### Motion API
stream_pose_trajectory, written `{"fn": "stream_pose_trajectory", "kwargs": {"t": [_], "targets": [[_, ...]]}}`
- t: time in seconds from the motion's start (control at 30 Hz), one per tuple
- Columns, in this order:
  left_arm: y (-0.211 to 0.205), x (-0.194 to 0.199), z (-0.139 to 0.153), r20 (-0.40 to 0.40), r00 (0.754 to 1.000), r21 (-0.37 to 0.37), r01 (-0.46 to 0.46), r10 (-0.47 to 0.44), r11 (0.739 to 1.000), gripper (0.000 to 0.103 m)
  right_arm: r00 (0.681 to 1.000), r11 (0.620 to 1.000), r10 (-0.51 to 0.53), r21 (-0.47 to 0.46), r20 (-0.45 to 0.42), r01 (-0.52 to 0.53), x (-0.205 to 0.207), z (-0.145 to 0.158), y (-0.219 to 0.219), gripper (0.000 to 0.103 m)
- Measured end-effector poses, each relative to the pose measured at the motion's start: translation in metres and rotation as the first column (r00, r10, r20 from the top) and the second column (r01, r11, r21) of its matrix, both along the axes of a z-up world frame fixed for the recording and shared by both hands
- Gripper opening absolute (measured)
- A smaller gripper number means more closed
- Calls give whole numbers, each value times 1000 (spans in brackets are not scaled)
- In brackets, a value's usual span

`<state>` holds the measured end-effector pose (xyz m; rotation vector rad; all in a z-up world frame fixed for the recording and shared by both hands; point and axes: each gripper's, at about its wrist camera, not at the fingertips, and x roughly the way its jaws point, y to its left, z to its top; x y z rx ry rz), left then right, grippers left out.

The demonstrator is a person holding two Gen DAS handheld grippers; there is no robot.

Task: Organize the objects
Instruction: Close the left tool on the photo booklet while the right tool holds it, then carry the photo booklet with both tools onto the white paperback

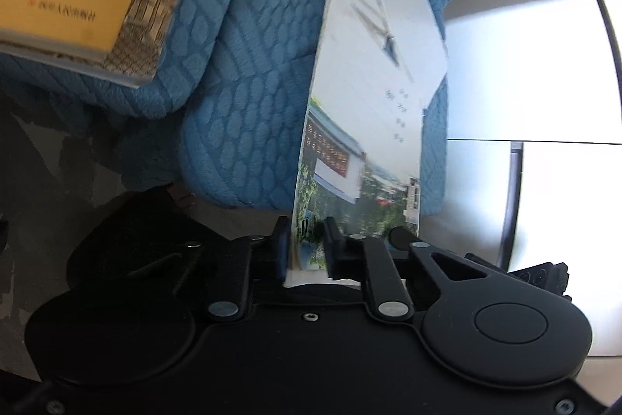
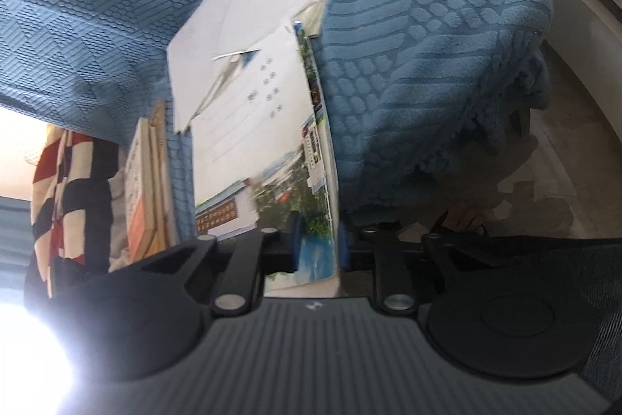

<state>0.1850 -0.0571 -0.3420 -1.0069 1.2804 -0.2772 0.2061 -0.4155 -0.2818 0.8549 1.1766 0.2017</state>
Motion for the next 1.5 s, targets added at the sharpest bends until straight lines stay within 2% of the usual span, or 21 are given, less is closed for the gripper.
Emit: {"fn": "stream_pose_trajectory", "kwargs": {"t": [0.1, 0.3, 0.5, 0.6, 0.8, 1.17, 1.5], "targets": [[3, -3, 16, 32, 999, -2, -9, 9, 1000, 11, 1000, 1000, 8, 29, 29, -8, -3, 12, 7, 14], [18, -13, 47, 100, 994, -20, -35, 37, 999, 10, 996, 999, 12, 30, 91, -15, -2, 42, 17, 12], [38, -22, 76, 134, 988, -58, -73, 80, 996, 8, 994, 998, -8, 59, 106, 2, -4, 64, 23, 12], [48, -27, 89, 127, 986, -80, -97, 106, 992, 8, 994, 997, -14, 73, 109, 6, -4, 77, 27, 13], [71, -32, 114, 140, 981, -109, -120, 134, 987, 8, 993, 998, 13, 64, 119, -21, 0, 102, 45, 13], [113, -34, 153, 204, 964, -114, -147, 168, 983, 8, 976, 994, 97, 22, 193, -103, 23, 154, 83, 13], [170, -37, 191, 277, 930, -114, -218, 242, 969, 8, 948, 980, 190, 13, 255, -200, 60, 189, 134, 13]]}}
